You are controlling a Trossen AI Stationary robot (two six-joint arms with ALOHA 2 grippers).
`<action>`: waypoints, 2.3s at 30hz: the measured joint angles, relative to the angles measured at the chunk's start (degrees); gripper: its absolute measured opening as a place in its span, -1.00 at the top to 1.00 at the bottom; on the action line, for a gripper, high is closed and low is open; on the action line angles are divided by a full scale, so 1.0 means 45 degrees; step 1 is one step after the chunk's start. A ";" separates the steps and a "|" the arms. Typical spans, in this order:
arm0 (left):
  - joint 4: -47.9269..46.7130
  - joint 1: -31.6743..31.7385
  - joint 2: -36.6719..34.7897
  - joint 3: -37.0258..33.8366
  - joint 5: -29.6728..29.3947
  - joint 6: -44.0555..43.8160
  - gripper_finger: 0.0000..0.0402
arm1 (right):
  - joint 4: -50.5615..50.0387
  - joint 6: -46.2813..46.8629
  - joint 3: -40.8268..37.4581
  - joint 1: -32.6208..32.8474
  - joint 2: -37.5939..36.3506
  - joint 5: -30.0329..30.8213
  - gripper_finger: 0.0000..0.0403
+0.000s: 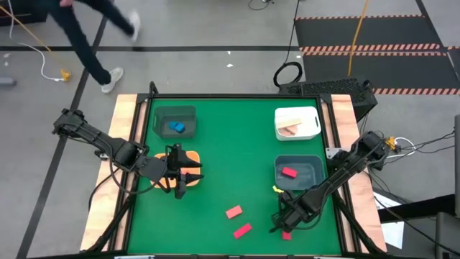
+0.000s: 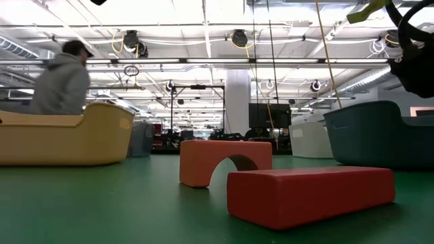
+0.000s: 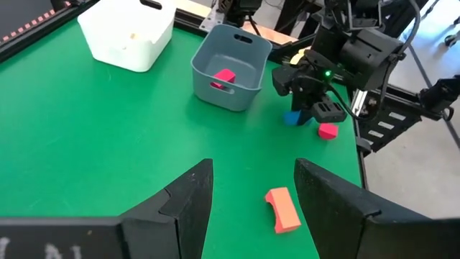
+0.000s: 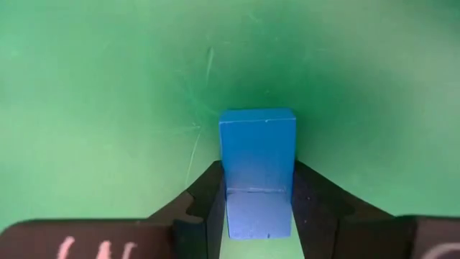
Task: Sort & place blocks by color
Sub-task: Put the blue block into the black bin
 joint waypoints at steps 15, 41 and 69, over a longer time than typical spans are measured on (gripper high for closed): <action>0.1791 0.0000 0.1007 -0.0010 0.0063 0.1857 0.03 | 0.3605 -0.3086 -0.0034 -0.0574 -0.4713 0.7825 0.46; 1.1392 0.1065 0.2259 -0.0005 -0.3191 1.4089 0.03 | 1.8442 -1.3120 -0.0010 -0.5067 -0.4384 0.9661 0.46; 1.1609 0.2885 0.2259 -0.0005 -0.3079 1.4500 0.03 | 1.9713 -1.3637 0.1667 -0.7229 -0.2569 0.8354 0.46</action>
